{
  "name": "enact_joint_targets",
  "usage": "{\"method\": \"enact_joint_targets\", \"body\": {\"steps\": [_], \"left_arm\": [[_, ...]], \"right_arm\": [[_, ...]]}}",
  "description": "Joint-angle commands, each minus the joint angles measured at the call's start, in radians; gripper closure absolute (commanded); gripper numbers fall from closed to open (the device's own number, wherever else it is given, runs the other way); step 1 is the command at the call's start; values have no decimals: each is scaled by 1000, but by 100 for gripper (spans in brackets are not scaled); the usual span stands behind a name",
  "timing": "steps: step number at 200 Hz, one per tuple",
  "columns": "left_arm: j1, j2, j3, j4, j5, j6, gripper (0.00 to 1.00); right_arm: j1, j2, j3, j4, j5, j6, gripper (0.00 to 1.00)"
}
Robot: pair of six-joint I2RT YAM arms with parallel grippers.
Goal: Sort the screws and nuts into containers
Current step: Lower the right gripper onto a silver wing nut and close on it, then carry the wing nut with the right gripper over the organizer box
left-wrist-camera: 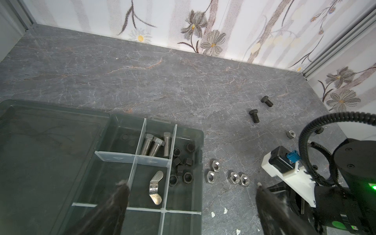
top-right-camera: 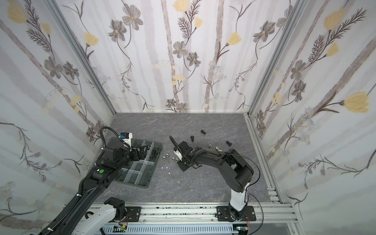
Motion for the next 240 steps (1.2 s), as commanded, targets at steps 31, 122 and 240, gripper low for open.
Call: {"method": "enact_joint_targets", "body": {"steps": [31,122,240], "left_arm": [[0,-29,-4,19,-43,0,3],[0,-99,-10,27,-116,-9,0],[5,-149,-23,51,-203,-50,0]], "right_arm": [[2,-28,15,-30,30,10,99],[1,-81,121,23,-52,49,100],[71,129,415,83,-177,95,100]]}}
